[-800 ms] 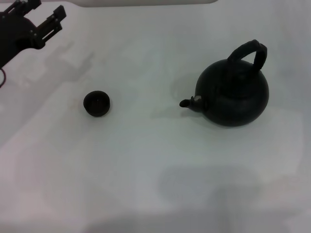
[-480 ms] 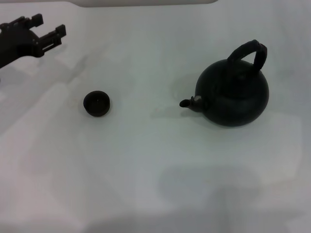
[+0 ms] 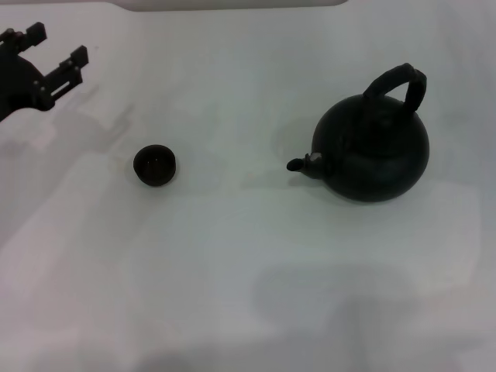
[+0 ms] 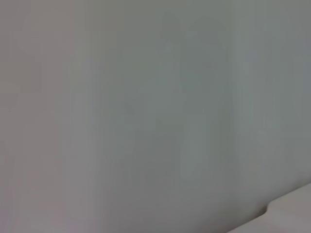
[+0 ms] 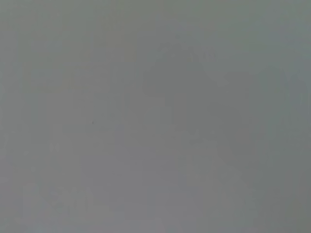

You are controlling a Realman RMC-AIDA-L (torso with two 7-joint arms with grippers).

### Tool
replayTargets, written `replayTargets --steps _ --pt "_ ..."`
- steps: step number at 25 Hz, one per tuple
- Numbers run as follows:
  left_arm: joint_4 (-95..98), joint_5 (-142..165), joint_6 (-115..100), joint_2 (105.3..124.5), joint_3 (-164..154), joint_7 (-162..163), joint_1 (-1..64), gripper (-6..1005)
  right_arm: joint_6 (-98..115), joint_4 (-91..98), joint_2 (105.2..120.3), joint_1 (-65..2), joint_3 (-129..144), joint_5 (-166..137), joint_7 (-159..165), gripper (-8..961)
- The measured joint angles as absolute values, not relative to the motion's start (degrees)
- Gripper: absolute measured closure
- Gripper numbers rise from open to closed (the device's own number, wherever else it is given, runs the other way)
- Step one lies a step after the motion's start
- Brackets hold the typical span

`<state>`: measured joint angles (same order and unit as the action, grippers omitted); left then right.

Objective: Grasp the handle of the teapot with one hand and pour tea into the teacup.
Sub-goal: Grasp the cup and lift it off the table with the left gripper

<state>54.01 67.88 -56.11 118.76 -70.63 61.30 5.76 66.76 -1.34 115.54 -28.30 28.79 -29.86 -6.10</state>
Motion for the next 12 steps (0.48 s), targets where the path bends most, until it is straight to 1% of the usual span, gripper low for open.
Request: replayTargets --steps 4,10,12 --pt "54.4 68.9 -58.1 118.62 -70.4 61.2 5.4 299 66.5 0.2 115.34 -28.3 28.9 -29.9 -6.1 105" --pt "52.4 62.8 -59.8 118.76 -70.5 55.6 5.9 377 65.9 1.8 115.11 -27.9 29.0 -30.0 -6.2 106" --pt "52.2 62.7 -60.9 118.65 -70.5 54.6 5.9 602 65.4 2.2 115.05 -27.7 29.0 -30.0 -6.2 106"
